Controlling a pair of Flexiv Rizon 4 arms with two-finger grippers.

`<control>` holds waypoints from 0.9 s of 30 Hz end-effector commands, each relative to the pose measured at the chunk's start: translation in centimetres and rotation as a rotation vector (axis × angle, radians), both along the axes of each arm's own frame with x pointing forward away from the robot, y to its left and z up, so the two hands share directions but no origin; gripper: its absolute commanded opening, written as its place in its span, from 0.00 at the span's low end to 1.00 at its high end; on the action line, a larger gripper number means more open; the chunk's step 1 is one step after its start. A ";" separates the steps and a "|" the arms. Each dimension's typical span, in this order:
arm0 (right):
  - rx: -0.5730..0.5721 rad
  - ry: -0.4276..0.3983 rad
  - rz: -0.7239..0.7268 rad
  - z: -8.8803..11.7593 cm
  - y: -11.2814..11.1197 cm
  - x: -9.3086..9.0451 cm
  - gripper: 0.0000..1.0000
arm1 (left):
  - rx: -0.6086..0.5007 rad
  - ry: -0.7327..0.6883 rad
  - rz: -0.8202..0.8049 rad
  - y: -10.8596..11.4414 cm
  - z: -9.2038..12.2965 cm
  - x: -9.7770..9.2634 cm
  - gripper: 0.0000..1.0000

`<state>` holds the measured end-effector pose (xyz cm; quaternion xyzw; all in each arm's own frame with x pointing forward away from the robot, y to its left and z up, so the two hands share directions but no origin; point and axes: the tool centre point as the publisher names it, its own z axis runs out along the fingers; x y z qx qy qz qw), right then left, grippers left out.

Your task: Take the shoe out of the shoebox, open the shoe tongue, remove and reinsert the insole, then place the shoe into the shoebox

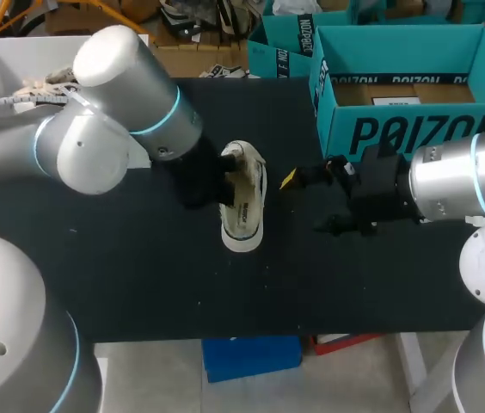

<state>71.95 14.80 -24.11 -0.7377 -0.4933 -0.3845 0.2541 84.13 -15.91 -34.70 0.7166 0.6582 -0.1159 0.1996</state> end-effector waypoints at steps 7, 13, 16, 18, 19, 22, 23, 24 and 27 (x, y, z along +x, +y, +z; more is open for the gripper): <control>-0.002 0.000 -0.001 0.0 0.1 0.0 1.00 | -0.041 -0.029 0.048 5.2 4.7 -0.9 0.00; -0.002 0.000 -0.001 0.0 0.1 0.0 1.00 | -0.128 0.033 0.199 6.5 4.3 1.3 0.00; -0.002 0.000 -0.001 0.0 0.1 0.0 1.00 | -0.162 0.068 0.262 6.6 4.1 2.5 0.00; -0.002 0.000 -0.001 0.0 0.1 0.0 1.00 | -0.188 0.084 0.312 6.6 3.9 3.6 0.00; -0.002 0.000 -0.001 0.0 0.1 0.0 1.00 | -0.206 0.111 0.340 6.5 3.9 4.1 0.00; -0.002 0.000 -0.001 0.0 0.1 0.0 1.00 | -0.254 0.157 0.420 6.1 3.6 5.9 0.00; -0.002 0.000 -0.001 0.0 0.1 0.0 1.00 | -0.273 0.181 0.444 5.9 3.5 6.5 0.00; -0.002 0.000 -0.001 0.0 0.1 0.0 1.00 | -0.286 0.204 0.466 5.6 3.4 7.1 0.00; -0.002 0.000 -0.001 0.0 0.1 0.0 1.00 | -0.309 0.210 0.501 4.5 3.1 8.7 0.00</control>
